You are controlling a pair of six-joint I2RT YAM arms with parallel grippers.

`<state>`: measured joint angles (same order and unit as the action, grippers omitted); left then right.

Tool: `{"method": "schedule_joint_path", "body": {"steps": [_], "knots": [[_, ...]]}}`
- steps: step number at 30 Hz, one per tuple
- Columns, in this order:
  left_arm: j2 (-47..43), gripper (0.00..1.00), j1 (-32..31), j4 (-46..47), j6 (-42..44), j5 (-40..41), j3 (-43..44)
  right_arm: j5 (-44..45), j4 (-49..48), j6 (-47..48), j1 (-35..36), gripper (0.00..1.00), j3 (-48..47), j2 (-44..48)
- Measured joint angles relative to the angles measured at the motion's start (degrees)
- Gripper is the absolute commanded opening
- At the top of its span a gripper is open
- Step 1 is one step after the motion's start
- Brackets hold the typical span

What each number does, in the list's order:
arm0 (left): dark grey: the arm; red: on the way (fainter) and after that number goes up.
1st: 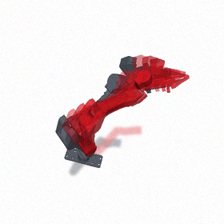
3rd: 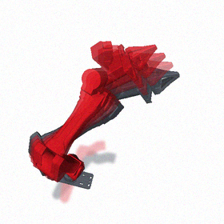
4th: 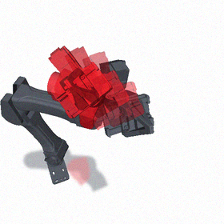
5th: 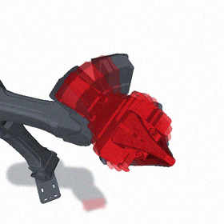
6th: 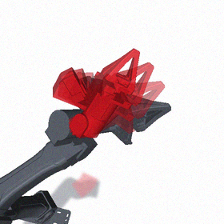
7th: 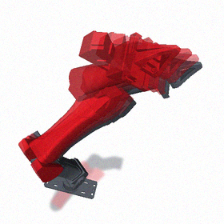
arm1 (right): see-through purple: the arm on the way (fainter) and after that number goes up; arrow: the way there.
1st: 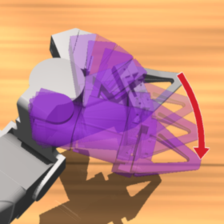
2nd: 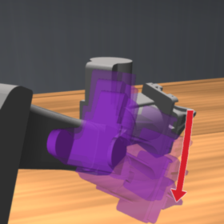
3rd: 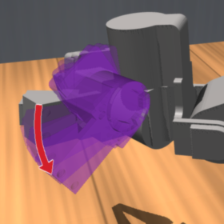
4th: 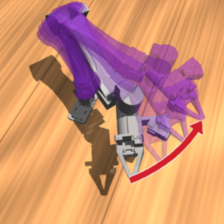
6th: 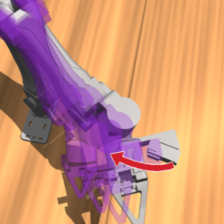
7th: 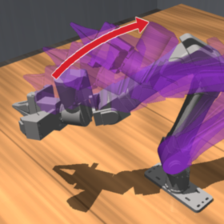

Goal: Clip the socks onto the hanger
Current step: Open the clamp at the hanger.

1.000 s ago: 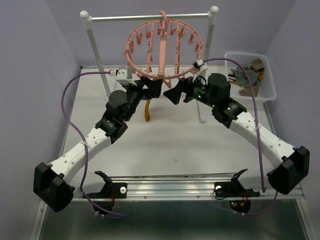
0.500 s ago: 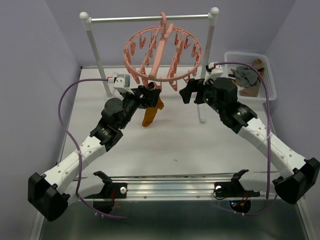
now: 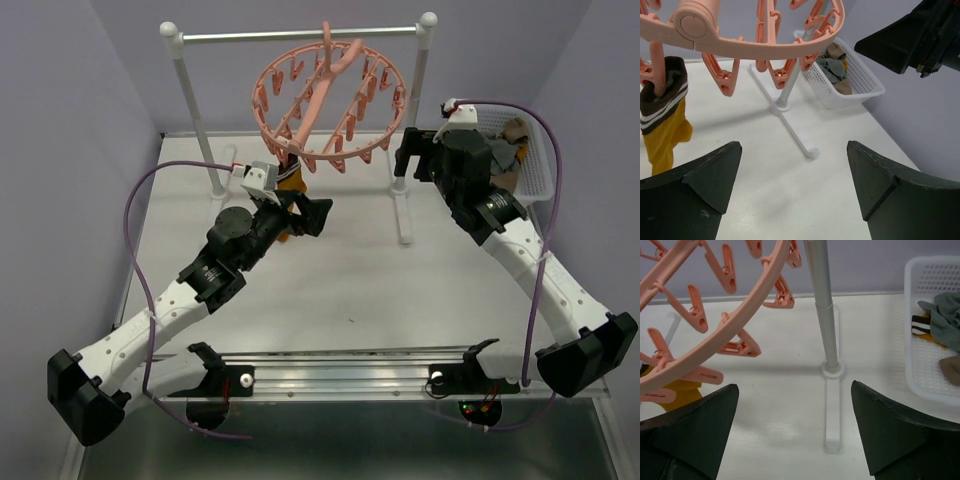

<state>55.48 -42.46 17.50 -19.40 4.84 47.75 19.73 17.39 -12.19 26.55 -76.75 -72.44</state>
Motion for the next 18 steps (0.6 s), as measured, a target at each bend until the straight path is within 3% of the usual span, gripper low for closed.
{"method": "schedule_joint_path", "body": {"steps": [6,18], "knots": [[0.5,0.99,0.0,-0.8,1.2,0.7,0.1,1.7,0.2,3.7,-0.8,1.0,-4.7,-5.0],[14.8,0.99,-0.2,0.1,2.8,4.7,7.3,0.3,0.4,11.4,-1.0,1.0,-5.3,-5.7]]}}
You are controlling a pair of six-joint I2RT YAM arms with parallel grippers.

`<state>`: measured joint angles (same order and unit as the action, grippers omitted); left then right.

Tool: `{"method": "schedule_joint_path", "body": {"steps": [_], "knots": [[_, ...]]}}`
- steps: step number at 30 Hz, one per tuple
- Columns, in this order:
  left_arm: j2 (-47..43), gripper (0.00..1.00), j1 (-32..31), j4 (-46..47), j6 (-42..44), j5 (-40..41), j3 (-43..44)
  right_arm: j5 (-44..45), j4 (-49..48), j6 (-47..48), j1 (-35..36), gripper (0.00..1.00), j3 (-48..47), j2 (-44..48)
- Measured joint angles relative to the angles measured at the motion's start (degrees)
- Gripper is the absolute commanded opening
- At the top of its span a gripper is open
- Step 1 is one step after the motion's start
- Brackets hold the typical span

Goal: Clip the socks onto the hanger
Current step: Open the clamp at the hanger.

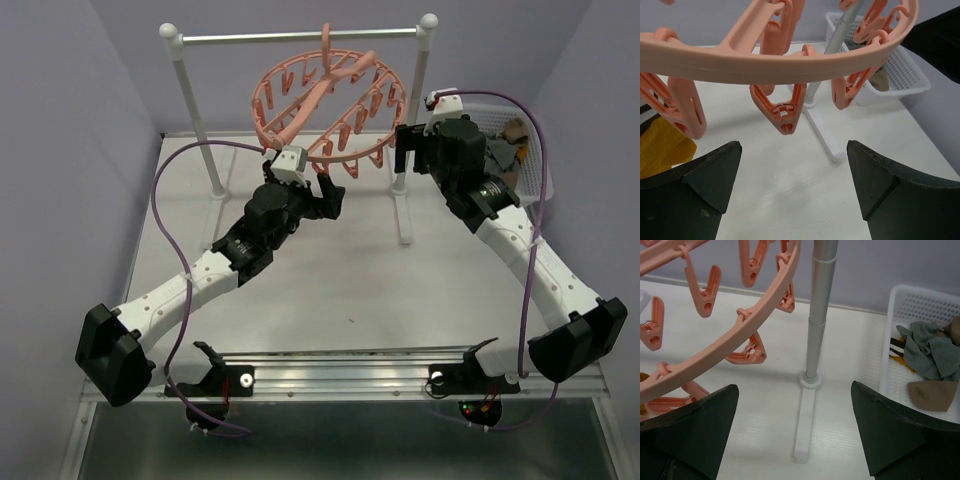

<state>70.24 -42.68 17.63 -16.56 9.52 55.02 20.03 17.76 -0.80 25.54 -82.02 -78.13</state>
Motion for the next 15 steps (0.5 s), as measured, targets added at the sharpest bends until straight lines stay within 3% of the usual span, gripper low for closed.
{"method": "schedule_joint_path", "body": {"steps": [8,15], "knots": [[-0.3,0.99,0.0,-1.1,-0.5,6.1,1.2,-8.3,0.2,6.7,0.0,1.0,0.4,3.5],[-4.9,0.99,0.5,-2.1,-0.9,10.3,-0.2,-18.6,1.4,18.3,0.0,1.0,0.5,4.9]]}}
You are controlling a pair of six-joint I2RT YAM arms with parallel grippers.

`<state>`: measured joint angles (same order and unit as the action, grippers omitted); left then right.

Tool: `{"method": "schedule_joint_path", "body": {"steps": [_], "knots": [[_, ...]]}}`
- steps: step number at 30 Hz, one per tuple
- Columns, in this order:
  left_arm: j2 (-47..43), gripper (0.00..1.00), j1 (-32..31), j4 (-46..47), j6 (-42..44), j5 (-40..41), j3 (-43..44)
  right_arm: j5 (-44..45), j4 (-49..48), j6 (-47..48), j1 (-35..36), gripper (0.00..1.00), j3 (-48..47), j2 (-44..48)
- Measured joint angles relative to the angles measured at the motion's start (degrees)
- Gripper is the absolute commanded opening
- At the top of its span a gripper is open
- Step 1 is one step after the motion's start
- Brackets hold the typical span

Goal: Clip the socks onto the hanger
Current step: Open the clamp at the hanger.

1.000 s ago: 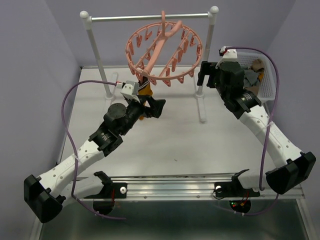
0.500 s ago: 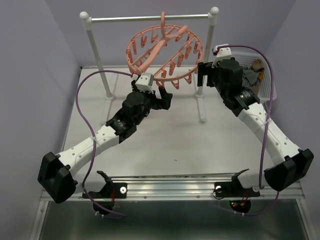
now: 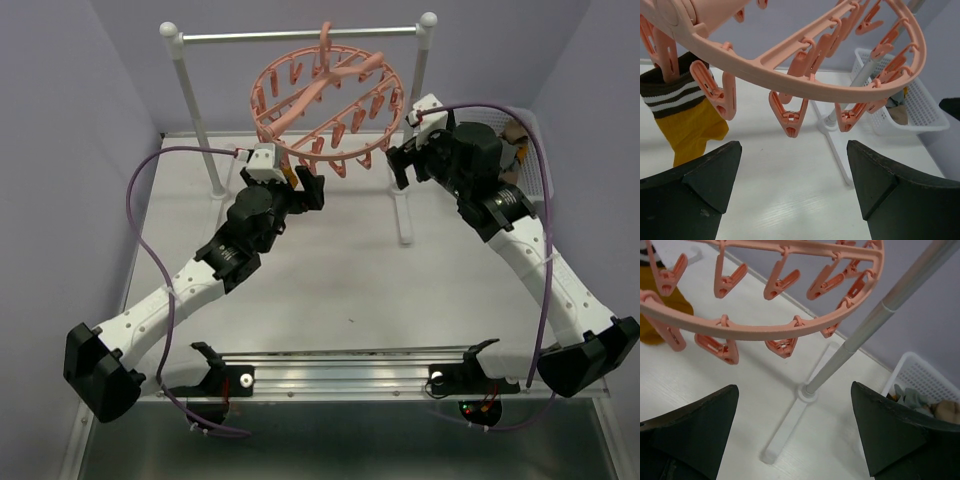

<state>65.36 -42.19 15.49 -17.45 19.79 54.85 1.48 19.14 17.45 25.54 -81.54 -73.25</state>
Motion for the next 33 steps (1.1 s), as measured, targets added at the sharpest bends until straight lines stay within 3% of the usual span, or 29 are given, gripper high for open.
{"method": "schedule_joint_path", "body": {"steps": [5,9,16,23,26,33], "knots": [[-2.7,0.99,0.4,-0.2,0.4,0.6,-0.6,-9.6,2.4,12.5,0.0,1.0,-0.5,0.2],[-4.5,0.99,0.9,-1.0,0.9,0.6,-1.9,-17.6,7.2,22.4,0.0,0.98,-6.1,-3.2],[-7.5,0.99,3.5,-2.4,0.8,-1.7,-4.3,-27.0,10.8,32.5,0.0,0.81,-13.8,-10.8],[-13.0,0.99,13.2,-1.6,-0.2,-14.1,-8.8,-31.0,18.1,39.3,0.0,0.53,-22.1,-19.3],[-14.0,0.99,17.6,-1.1,-0.2,-20.8,-9.5,-31.9,19.8,41.0,0.0,0.46,-23.1,-20.8],[-12.0,0.99,21.0,2.5,2.5,-34.5,-9.5,-33.8,21.8,45.0,0.0,0.31,-25.1,-21.0]]}}
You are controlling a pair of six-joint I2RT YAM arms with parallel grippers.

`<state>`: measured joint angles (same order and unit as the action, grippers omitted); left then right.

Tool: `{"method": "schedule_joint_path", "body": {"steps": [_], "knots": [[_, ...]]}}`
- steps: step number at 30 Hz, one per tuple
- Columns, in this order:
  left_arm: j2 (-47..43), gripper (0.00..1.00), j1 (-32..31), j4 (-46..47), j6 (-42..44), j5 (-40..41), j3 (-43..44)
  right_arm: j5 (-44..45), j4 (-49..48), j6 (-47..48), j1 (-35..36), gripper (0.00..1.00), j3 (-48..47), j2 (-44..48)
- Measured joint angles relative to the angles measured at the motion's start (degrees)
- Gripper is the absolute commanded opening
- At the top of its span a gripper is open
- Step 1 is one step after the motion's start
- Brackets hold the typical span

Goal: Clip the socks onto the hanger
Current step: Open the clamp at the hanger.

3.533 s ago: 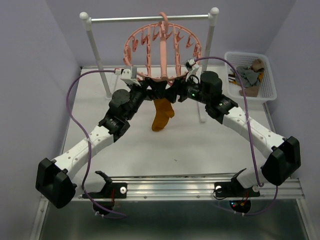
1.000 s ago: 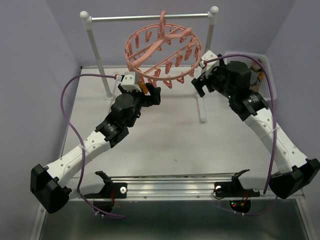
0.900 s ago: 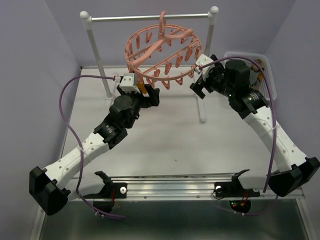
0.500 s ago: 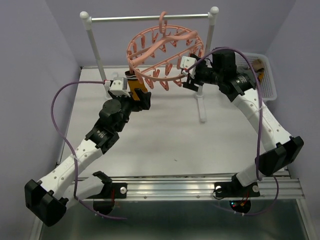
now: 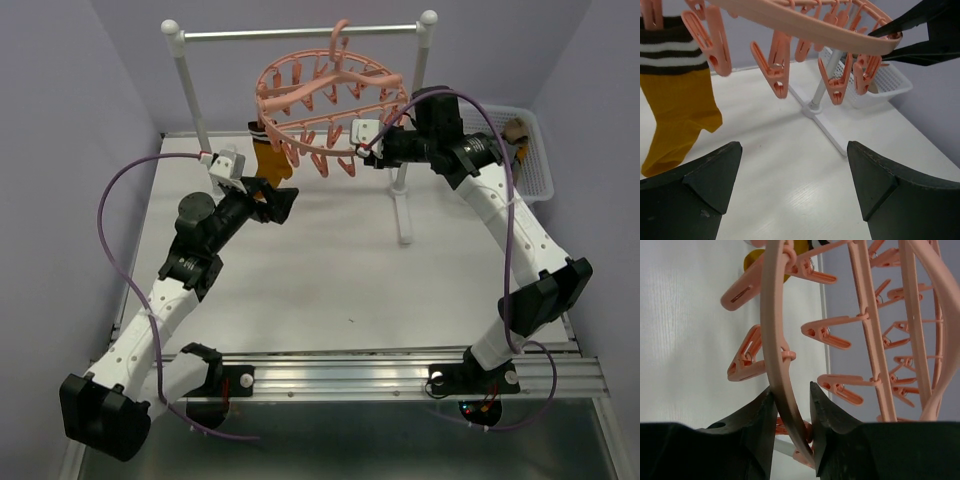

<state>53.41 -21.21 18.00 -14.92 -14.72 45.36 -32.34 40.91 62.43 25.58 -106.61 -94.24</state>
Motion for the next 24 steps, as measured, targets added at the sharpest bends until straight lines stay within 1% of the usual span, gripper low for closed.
{"method": "schedule_joint_path", "body": {"steps": [4,11,16,24], "knots": [[4.3,0.99,2.3,1.9,1.7,-7.1,1.0,-0.7,0.8,1.5,0.0,0.29,-0.5,0.0],[13.7,0.99,9.5,6.9,0.6,-21.4,4.9,-0.7,1.3,2.9,0.0,0.28,-0.5,0.0],[15.6,0.99,9.7,9.7,-0.1,-25.6,5.4,-0.6,1.6,4.0,0.0,0.27,-0.5,0.0],[18.8,0.99,9.7,13.5,-1.3,-27.3,8.6,-0.2,2.1,5.1,0.0,0.27,-0.5,0.0]]}}
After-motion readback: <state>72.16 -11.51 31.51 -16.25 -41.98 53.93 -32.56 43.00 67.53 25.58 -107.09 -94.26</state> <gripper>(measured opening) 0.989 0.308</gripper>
